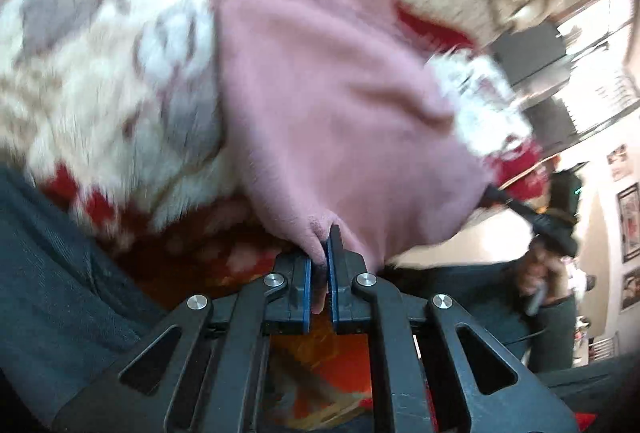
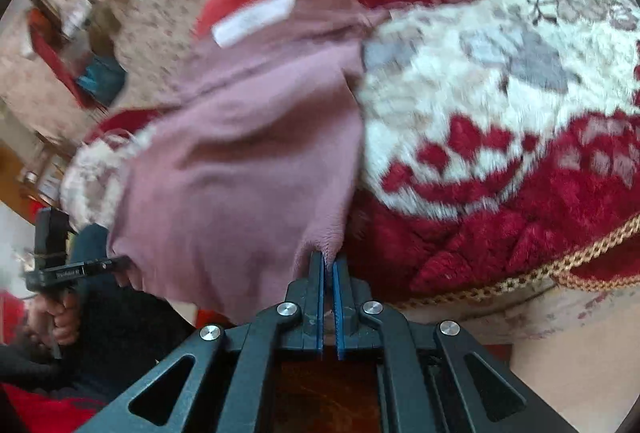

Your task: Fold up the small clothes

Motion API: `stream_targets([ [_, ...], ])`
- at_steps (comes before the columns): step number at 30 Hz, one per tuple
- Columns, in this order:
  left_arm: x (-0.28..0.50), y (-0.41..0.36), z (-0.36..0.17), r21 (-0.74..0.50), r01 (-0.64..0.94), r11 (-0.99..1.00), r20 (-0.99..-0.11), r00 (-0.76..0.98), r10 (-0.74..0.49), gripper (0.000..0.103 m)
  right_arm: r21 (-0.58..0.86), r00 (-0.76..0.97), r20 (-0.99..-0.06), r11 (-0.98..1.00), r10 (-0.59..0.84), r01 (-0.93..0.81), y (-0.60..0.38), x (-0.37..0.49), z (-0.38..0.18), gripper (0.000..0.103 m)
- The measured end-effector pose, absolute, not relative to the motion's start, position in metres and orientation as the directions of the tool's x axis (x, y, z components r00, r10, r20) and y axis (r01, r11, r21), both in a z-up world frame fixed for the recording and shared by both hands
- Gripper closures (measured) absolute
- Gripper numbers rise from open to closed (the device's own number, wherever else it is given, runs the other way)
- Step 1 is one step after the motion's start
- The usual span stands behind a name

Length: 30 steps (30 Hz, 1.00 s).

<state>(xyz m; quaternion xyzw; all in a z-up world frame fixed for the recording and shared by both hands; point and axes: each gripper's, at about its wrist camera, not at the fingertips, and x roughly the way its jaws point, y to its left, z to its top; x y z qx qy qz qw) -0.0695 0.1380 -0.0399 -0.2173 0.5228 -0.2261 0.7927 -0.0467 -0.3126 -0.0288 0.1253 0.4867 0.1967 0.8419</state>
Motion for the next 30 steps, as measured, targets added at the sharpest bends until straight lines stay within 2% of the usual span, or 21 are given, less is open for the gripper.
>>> stream_targets([
  [4,-0.049,0.157,-0.008,-0.644,0.141,0.752,-0.635,0.449,-0.628,0.098,0.405,0.561,-0.686,0.884,0.464,-0.235,-0.317,-0.045,0.0,0.1],
  [8,-0.019,0.167,0.017,-0.679,0.117,0.725,-0.583,0.514,-0.629,0.098,0.383,0.63,-0.628,0.886,0.457,-0.261,-0.313,-0.031,0.031,0.1],
  [16,0.055,0.179,0.073,-0.65,0.089,0.754,-0.515,0.678,-0.524,0.098,0.361,0.711,-0.567,0.901,0.416,-0.24,-0.307,0.049,0.081,0.1],
  [22,0.147,0.18,0.071,-0.617,0.011,0.787,-0.536,0.727,-0.43,0.098,0.341,0.765,-0.531,0.918,0.364,-0.2,-0.287,0.14,0.091,0.1],
  [26,0.197,0.175,0.055,-0.575,-0.034,0.817,-0.559,0.746,-0.363,0.098,0.348,0.753,-0.562,0.924,0.341,-0.158,-0.278,0.196,0.07,0.1],
  [30,0.236,0.181,0.02,-0.588,-0.119,0.8,-0.593,0.736,-0.327,0.098,0.384,0.723,-0.604,0.917,0.335,-0.105,-0.277,0.245,0.039,0.1],
])
